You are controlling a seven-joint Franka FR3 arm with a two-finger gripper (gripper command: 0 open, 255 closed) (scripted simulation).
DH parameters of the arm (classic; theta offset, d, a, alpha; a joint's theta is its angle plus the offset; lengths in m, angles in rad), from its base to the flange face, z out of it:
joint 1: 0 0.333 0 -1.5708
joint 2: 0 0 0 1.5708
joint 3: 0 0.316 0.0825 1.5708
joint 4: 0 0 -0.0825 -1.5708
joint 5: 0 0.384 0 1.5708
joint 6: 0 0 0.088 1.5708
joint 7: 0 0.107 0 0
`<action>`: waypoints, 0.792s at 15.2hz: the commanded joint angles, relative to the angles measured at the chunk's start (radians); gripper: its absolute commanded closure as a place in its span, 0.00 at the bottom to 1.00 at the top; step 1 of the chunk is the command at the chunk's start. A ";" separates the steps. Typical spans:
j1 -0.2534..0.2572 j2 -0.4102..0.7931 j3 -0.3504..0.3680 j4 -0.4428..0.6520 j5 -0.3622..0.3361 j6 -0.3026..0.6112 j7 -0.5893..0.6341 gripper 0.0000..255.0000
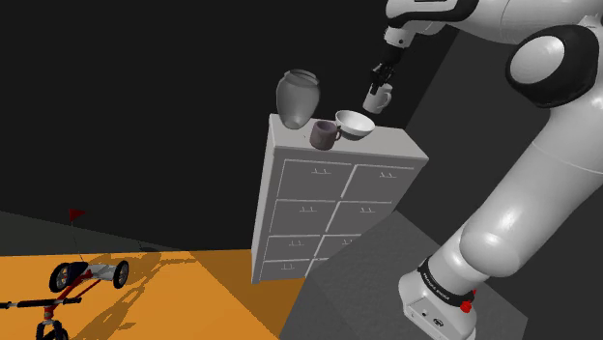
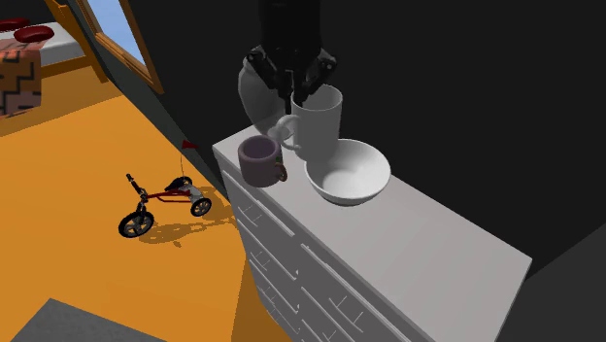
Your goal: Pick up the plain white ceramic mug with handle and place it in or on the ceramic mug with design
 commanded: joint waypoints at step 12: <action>0.142 0.078 0.114 0.133 0.006 -0.053 0.262 1.00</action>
